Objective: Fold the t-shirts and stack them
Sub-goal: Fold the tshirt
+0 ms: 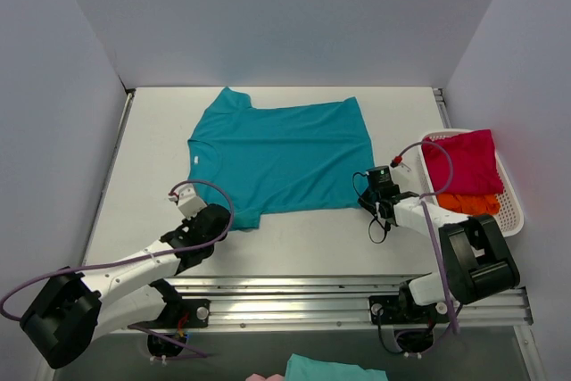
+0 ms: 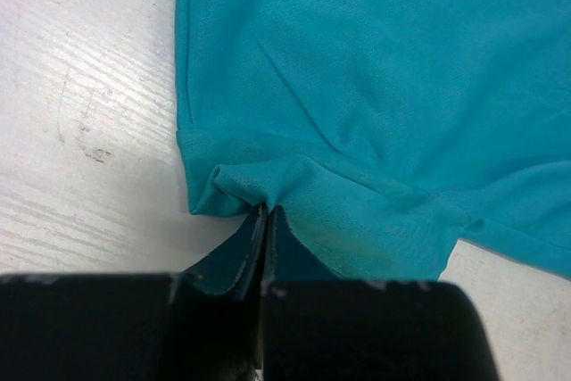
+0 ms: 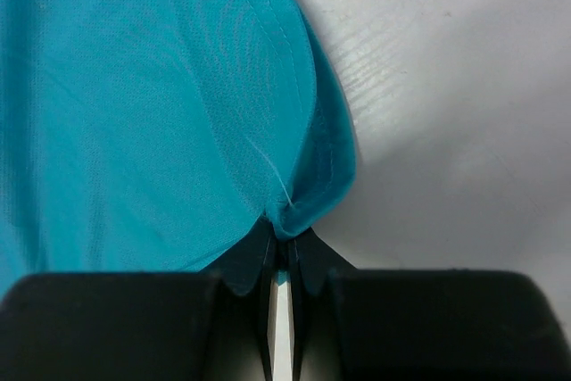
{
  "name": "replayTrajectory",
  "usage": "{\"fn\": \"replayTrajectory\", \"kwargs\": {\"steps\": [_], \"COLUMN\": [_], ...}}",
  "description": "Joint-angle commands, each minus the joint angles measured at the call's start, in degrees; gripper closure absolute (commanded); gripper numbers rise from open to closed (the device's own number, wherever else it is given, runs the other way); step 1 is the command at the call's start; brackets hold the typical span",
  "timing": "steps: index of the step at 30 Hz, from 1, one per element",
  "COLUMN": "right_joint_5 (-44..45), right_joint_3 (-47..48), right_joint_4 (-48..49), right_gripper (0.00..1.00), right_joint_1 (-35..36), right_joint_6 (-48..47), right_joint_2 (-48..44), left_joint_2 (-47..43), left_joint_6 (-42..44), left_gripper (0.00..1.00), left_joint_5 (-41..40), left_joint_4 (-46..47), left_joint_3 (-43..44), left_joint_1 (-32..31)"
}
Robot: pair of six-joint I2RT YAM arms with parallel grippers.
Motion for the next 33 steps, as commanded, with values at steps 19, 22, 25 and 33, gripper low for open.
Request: {"fn": "replayTrajectory", "kwargs": {"steps": [19,22,25,33], "right_joint_5": [2.7,2.8,2.9,4.1], "right_joint_3": [2.5,4.8,7.8,15.7], "right_joint_4": [-15.6,-15.1,-14.7,-15.4], "right_gripper": [1.0,1.0,1.0,1.0], "right_joint_1": [-0.3,-0.3,-0.3,-0.4], "right_joint_6": [-3.0,-3.6,-4.3,-6.1], "right_joint_2": [-15.2,-13.7,-11.8,-7.0], "left_joint_2": [-15.9,-12.2,-7.5,3.2], "left_joint_6": [4.1,6.5,8.4,11.5], "left_gripper": [0.98,0.98,0.98,0.98], "left_joint_5": [2.9,3.2,3.3,5.7], "left_joint_4": [-16.0,-13.3,-11.1,-4.9], "left_joint_3": [10.4,13.4,16.7,22.4], "left_joint_1": [0.5,0.6,0.8,2.8]}}
